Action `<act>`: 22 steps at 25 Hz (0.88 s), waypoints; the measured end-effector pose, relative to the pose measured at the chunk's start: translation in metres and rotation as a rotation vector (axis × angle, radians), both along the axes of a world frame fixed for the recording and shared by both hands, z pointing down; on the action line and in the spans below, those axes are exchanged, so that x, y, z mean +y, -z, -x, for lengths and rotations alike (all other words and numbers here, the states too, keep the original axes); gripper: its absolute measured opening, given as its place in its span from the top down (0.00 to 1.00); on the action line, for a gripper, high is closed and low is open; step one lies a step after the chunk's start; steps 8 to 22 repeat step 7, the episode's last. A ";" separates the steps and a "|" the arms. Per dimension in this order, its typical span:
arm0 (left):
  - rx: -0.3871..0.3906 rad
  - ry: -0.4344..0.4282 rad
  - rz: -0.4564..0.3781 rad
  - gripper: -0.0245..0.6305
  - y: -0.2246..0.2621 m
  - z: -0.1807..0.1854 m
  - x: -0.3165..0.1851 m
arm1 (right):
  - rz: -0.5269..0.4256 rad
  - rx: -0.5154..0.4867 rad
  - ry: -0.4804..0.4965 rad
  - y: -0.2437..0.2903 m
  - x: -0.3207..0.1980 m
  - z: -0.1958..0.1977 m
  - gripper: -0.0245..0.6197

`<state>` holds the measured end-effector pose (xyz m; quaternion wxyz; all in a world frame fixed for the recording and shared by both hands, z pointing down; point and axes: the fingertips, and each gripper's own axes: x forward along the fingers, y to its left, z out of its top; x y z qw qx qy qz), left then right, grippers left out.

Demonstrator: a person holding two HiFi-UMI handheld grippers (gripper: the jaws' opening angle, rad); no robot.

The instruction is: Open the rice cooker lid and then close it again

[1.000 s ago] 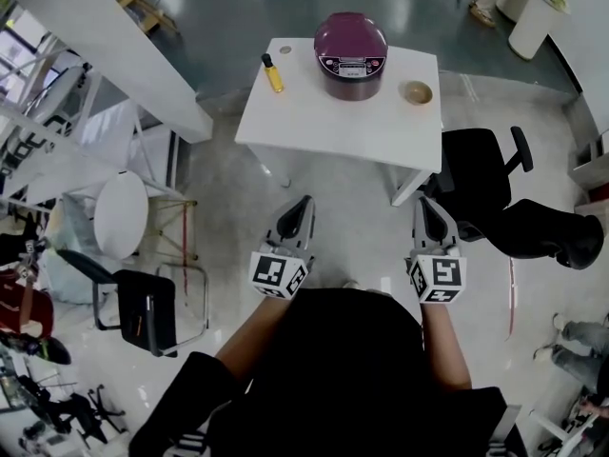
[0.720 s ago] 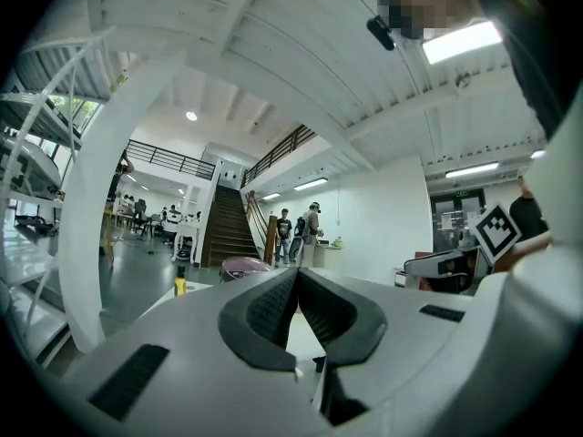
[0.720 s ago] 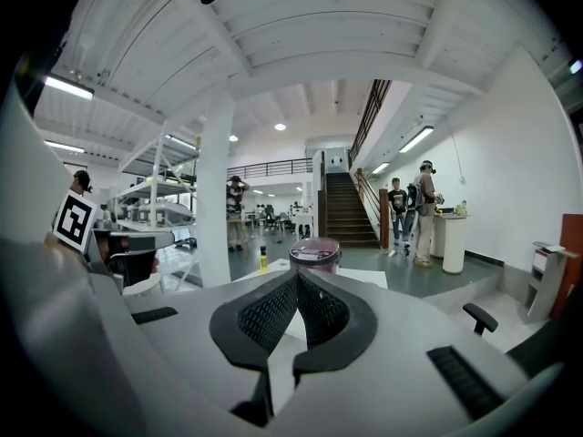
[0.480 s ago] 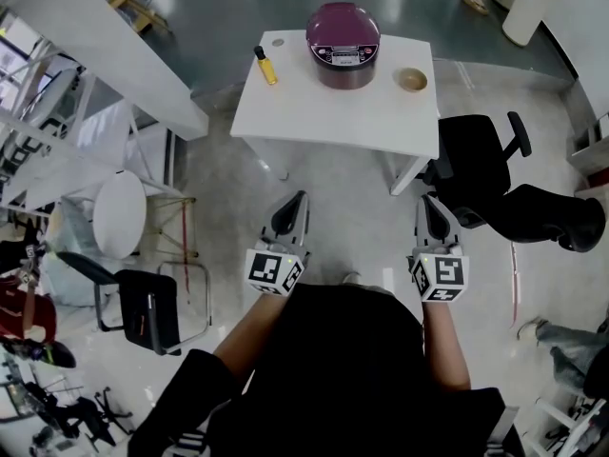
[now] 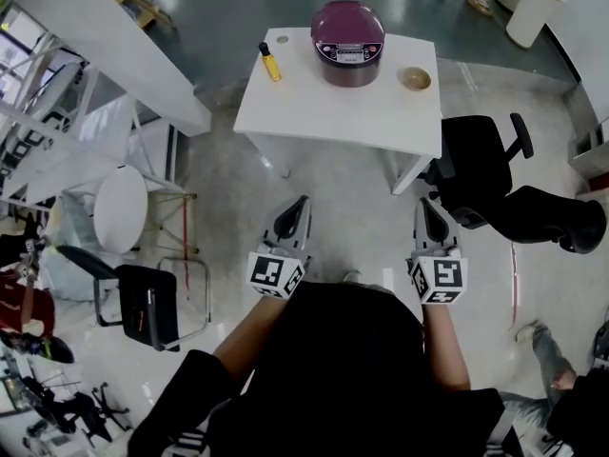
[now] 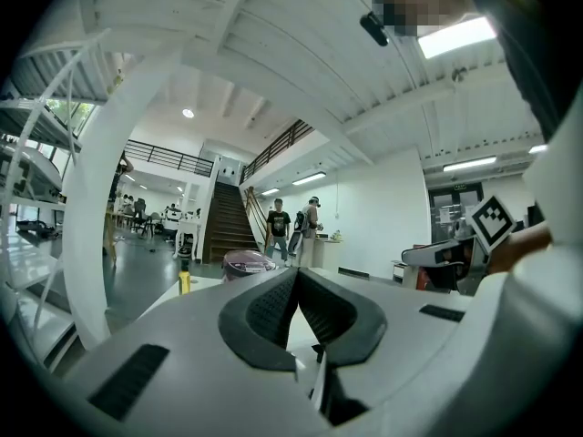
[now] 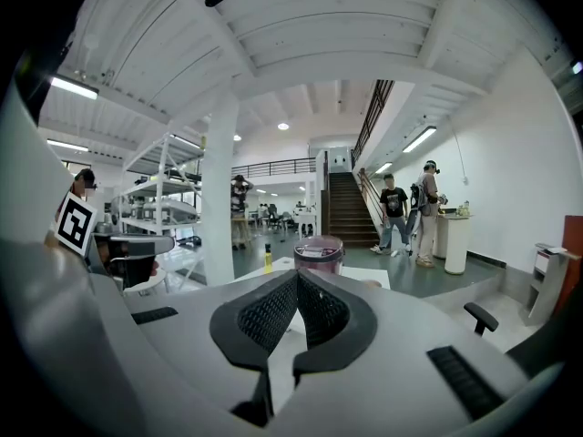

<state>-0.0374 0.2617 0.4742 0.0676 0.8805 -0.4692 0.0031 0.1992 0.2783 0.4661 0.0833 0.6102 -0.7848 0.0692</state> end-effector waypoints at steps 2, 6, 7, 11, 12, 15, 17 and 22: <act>-0.001 0.001 -0.001 0.96 -0.001 0.001 -0.001 | -0.002 0.003 0.006 0.000 0.000 0.001 0.96; -0.002 -0.007 0.015 0.96 -0.003 -0.002 0.000 | -0.004 0.006 0.017 0.001 -0.001 0.002 0.96; -0.001 -0.010 0.021 0.96 -0.003 -0.003 0.001 | -0.005 0.003 0.020 0.002 -0.002 0.002 0.96; -0.001 -0.010 0.021 0.96 -0.003 -0.003 0.001 | -0.005 0.003 0.020 0.002 -0.002 0.002 0.96; -0.001 -0.010 0.021 0.96 -0.003 -0.003 0.001 | -0.005 0.003 0.020 0.002 -0.002 0.002 0.96; -0.001 -0.010 0.021 0.96 -0.003 -0.003 0.001 | -0.005 0.003 0.020 0.002 -0.002 0.002 0.96; -0.001 -0.010 0.021 0.96 -0.003 -0.003 0.001 | -0.005 0.003 0.020 0.002 -0.002 0.002 0.96; -0.001 -0.010 0.021 0.96 -0.003 -0.003 0.001 | -0.005 0.003 0.020 0.002 -0.002 0.002 0.96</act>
